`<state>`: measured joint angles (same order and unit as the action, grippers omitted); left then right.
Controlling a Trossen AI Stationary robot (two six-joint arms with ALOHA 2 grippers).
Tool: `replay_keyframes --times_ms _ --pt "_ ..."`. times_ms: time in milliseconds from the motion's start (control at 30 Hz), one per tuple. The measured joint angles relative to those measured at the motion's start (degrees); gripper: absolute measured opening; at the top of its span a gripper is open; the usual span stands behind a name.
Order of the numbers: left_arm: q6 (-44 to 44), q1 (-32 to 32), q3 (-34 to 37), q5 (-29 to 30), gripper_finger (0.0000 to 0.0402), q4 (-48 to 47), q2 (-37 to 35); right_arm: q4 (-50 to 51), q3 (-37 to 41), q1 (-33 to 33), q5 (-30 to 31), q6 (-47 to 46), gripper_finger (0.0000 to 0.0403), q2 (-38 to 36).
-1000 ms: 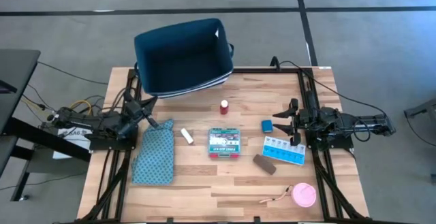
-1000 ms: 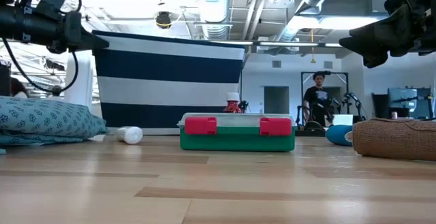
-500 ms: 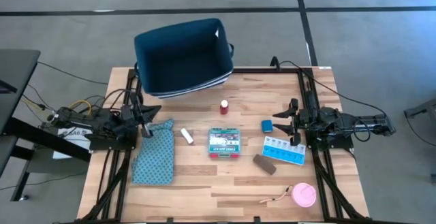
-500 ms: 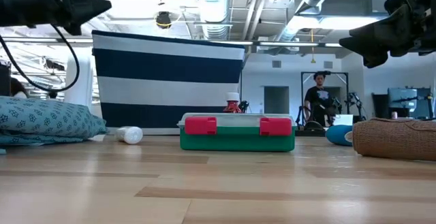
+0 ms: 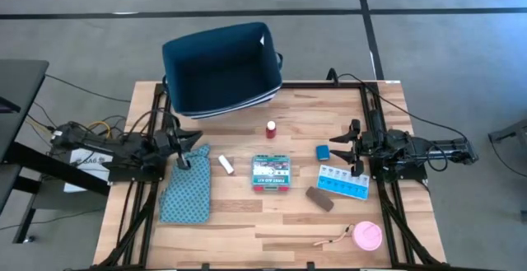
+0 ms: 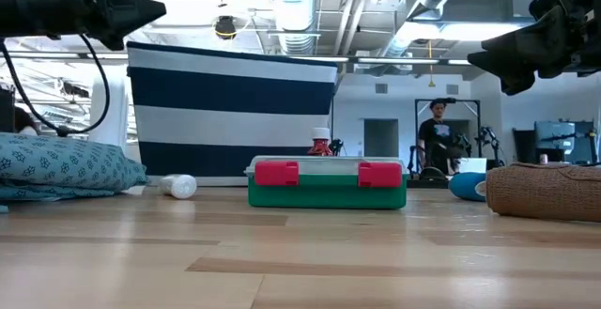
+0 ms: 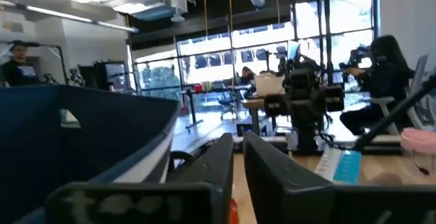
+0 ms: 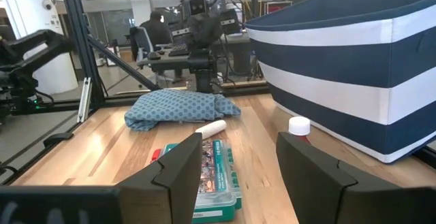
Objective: Pick & place medical supplies in basket/bin
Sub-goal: Put the rolled gauze into the blue bin
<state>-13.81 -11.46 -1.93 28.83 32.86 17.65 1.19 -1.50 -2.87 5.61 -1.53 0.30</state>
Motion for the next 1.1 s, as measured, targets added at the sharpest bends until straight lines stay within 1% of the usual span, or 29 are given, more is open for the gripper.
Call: replay_keyframes --times_ms 67,233,400,533,700,800,900,967,1033,1100 --pt "0.66 0.0 0.0 0.14 0.0047 2.36 3.57 0.0 0.0 0.0 0.0 -0.01 0.0184 -0.01" --pt "0.42 0.0 0.0 0.15 0.0079 12.33 11.66 -0.18 0.0 0.02 0.02 -0.01 0.0184 0.0" --pt "0.93 0.0 -0.02 0.14 0.0095 17.9 17.81 -4.1 0.25 0.02 0.7 1.05 0.0184 -0.01" --pt "1.04 0.0 -1.07 -0.52 0.0096 17.79 21.92 -5.01 0.22 0.2 0.76 -1.98 0.0184 0.02" --pt "0.33 0.0 -4.76 -0.53 0.0096 17.73 27.88 -4.88 0.17 1.5 0.94 -6.83 0.0184 0.02" --pt "-4.48 0.0 -6.67 -0.49 0.0096 17.68 31.29 -3.54 0.15 1.9 0.92 -7.37 0.0184 0.04" --pt "-14.79 0.0 -8.47 0.12 0.0096 17.53 33.57 -1.07 0.11 1.85 0.9 -7.16 0.0184 0.04" --pt "-19.15 0.0 -9.39 0.11 0.0096 17.58 34.59 -0.45 0.01 1.85 0.72 -7.09 0.0184 0.04" --pt "-18.55 -0.25 -10.1 -0.63 0.0096 16.78 35.23 -0.32 0.0 1.85 0.61 -7.09 0.0184 0.04" --pt "-17.07 -0.64 -11.34 -2.33 0.0096 13.81 35.51 -0.31 -0.02 1.85 0.48 -7.09 0.0184 0.04"
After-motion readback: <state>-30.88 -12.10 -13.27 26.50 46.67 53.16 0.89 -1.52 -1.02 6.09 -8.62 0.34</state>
